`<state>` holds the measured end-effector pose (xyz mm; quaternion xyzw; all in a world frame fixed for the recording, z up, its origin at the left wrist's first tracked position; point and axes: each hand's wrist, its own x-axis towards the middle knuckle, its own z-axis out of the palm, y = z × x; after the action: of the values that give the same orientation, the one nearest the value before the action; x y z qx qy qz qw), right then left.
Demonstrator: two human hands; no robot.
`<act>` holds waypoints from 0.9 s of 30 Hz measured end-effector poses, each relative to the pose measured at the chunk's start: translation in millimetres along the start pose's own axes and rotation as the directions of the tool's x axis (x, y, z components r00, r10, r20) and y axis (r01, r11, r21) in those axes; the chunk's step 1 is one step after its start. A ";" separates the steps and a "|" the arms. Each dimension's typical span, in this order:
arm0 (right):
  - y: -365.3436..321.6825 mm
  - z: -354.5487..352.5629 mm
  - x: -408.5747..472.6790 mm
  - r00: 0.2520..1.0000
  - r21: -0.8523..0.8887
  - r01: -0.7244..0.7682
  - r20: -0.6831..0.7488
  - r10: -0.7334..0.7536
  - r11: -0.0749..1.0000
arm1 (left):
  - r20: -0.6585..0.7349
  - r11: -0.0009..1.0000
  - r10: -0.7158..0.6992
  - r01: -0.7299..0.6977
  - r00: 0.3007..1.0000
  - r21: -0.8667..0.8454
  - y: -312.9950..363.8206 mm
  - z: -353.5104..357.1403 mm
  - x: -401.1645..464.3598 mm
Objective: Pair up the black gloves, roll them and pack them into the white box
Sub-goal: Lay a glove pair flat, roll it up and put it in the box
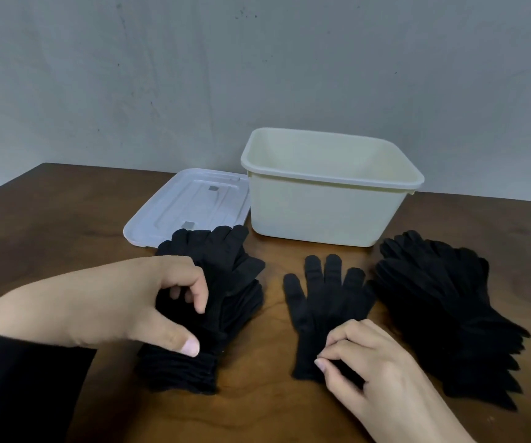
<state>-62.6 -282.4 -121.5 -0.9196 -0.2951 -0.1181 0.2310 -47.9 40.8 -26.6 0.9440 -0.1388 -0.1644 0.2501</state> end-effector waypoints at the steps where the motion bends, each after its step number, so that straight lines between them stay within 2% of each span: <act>1: 0.4 0.2 -0.2 1.000 0.002 -0.004 -0.005 0.004 1.000 | -0.008 1.000 0.012 -0.012 1.000 0.012 -0.6 1.6 0.4; 5: 0.6 0.2 1.0 0.999 0.001 -0.026 -0.025 0.026 1.000 | -0.028 0.998 0.065 -0.065 0.997 0.024 1.3 2.4 1.5; 9: 0.7 -0.7 1.8 0.999 0.013 -0.028 -0.025 0.028 1.000 | -0.043 0.998 0.061 -0.060 0.997 0.023 0.3 0.6 1.4; 12: 0.5 -0.5 1.7 0.999 0.016 -0.040 -0.022 0.040 0.999 | -0.181 0.999 0.036 -0.037 0.983 -0.004 -0.4 -0.7 2.4; 14: 0.1 -1.2 2.3 0.999 0.011 -0.048 -0.013 0.048 0.999 | -0.350 0.991 0.029 -0.073 0.936 -0.113 -0.3 -2.6 3.8; 17: -3.9 -5.8 2.2 0.997 0.055 -0.073 -0.013 0.074 0.996 | -0.594 0.912 -0.013 -0.234 0.804 -0.336 10.2 -5.8 6.9; 19: -10.0 -13.2 1.2 0.993 0.111 -0.092 -0.063 0.099 0.990 | -0.662 0.850 -0.039 -0.324 0.748 -0.416 31.3 -3.9 11.4; 21: -20.4 -24.2 1.7 0.981 0.250 -0.111 -0.129 0.147 0.962 | -0.667 0.823 -0.001 -0.379 0.745 -0.424 60.9 4.8 19.9; 22: -27.8 -30.5 4.2 0.974 0.392 -0.128 -0.122 0.189 0.911 | -0.651 0.820 0.034 -0.394 0.759 -0.416 76.4 10.8 24.4; 23: -35.3 -35.6 7.8 0.971 0.568 -0.144 -0.076 0.226 0.810 | -0.618 0.826 0.081 -0.400 0.782 -0.398 91.0 17.9 29.1; 25: -50.0 -43.2 17.5 0.961 0.848 -0.179 0.042 0.274 0.500 | -0.514 0.842 0.191 -0.409 0.836 -0.352 110.2 32.9 38.8; 26: -54.3 -45.9 21.3 0.952 0.896 -0.177 0.050 0.302 0.407 | -0.457 0.849 0.229 -0.406 0.860 -0.338 115.4 39.0 41.4; 27: -56.3 -48.9 25.2 0.936 0.905 -0.173 0.030 0.350 0.387 | -0.407 0.853 0.263 -0.408 0.875 -0.325 116.2 42.7 42.6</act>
<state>-80.2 -253.8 -50.3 -0.6763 -0.1429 0.0187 0.7224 -46.3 -89.3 -11.7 0.8464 -0.2206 0.0273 0.4840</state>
